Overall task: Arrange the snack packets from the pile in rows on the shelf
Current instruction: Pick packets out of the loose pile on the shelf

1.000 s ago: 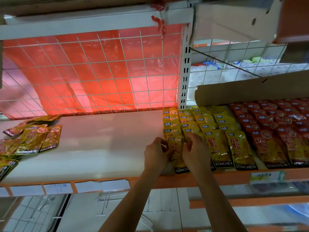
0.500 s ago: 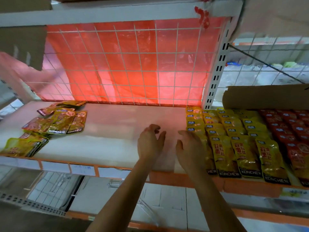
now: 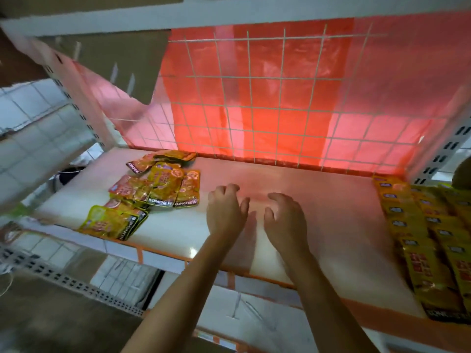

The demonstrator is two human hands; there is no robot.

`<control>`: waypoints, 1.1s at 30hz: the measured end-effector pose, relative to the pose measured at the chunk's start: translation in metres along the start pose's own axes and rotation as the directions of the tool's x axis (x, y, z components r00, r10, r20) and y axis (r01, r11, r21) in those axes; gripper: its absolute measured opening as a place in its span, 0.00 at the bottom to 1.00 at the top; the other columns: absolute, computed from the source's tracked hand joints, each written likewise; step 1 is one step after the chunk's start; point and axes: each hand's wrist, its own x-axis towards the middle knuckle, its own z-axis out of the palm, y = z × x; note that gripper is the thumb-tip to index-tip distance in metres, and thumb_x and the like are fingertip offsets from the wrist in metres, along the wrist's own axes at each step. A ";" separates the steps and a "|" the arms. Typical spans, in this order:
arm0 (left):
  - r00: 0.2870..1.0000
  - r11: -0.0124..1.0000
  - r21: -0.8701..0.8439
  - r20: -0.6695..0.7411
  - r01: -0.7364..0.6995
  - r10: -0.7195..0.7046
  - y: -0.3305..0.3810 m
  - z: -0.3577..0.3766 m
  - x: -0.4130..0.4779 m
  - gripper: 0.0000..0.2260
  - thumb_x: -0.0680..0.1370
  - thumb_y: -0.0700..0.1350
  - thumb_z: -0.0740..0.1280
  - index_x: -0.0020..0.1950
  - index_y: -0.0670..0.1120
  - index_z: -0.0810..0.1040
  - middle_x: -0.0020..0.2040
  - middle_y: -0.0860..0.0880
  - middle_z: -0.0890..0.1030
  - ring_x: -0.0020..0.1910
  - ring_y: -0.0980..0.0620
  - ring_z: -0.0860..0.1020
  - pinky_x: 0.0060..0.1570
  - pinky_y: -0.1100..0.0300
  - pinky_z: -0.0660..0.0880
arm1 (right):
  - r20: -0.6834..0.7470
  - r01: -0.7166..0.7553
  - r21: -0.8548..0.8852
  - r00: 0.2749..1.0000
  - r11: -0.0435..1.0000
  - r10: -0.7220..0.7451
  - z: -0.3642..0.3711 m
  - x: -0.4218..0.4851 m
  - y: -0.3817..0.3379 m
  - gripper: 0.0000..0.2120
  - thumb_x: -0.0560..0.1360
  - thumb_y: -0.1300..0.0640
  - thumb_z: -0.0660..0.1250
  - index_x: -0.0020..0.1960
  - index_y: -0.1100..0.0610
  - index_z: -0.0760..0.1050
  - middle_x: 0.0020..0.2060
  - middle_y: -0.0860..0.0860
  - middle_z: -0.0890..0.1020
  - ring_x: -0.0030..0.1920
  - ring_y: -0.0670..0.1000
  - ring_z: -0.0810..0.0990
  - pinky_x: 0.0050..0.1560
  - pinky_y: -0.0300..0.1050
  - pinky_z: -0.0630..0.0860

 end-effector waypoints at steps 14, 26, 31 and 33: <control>0.977 0.925 0.316 -0.072 0.212 -0.199 -0.109 -0.041 0.060 0.17 0.81 0.44 0.55 0.70 0.41 0.66 0.73 0.34 0.59 0.74 0.37 0.56 0.69 0.45 0.58 | 0.222 0.134 -0.015 0.967 0.991 -0.127 0.126 0.032 -0.091 0.18 0.71 0.56 0.59 0.60 0.50 0.75 0.56 0.50 0.78 0.59 0.53 0.75 0.59 0.48 0.74; 0.978 0.904 0.374 -0.073 0.209 -0.196 -0.131 -0.050 0.071 0.22 0.81 0.48 0.58 0.74 0.47 0.59 0.66 0.43 0.68 0.66 0.43 0.66 0.63 0.53 0.62 | 0.154 0.149 -0.333 0.983 0.931 -0.103 0.156 0.040 -0.110 0.15 0.76 0.48 0.59 0.61 0.50 0.72 0.56 0.51 0.75 0.59 0.54 0.70 0.60 0.47 0.68; 0.985 0.932 0.323 -0.106 0.163 -0.136 -0.128 -0.051 0.066 0.17 0.79 0.43 0.60 0.68 0.46 0.70 0.60 0.42 0.74 0.60 0.40 0.71 0.54 0.49 0.68 | 0.147 0.098 -0.358 0.988 0.928 -0.048 0.150 0.048 -0.112 0.14 0.75 0.57 0.60 0.61 0.51 0.71 0.56 0.52 0.76 0.58 0.56 0.71 0.55 0.50 0.70; 0.986 0.930 0.336 -0.124 0.146 -0.110 -0.126 -0.050 0.062 0.15 0.79 0.42 0.61 0.66 0.46 0.73 0.57 0.41 0.76 0.55 0.40 0.74 0.50 0.48 0.70 | 0.200 0.125 -0.362 0.978 0.924 -0.054 0.148 0.049 -0.111 0.15 0.78 0.56 0.58 0.63 0.47 0.70 0.57 0.53 0.73 0.59 0.57 0.69 0.55 0.51 0.68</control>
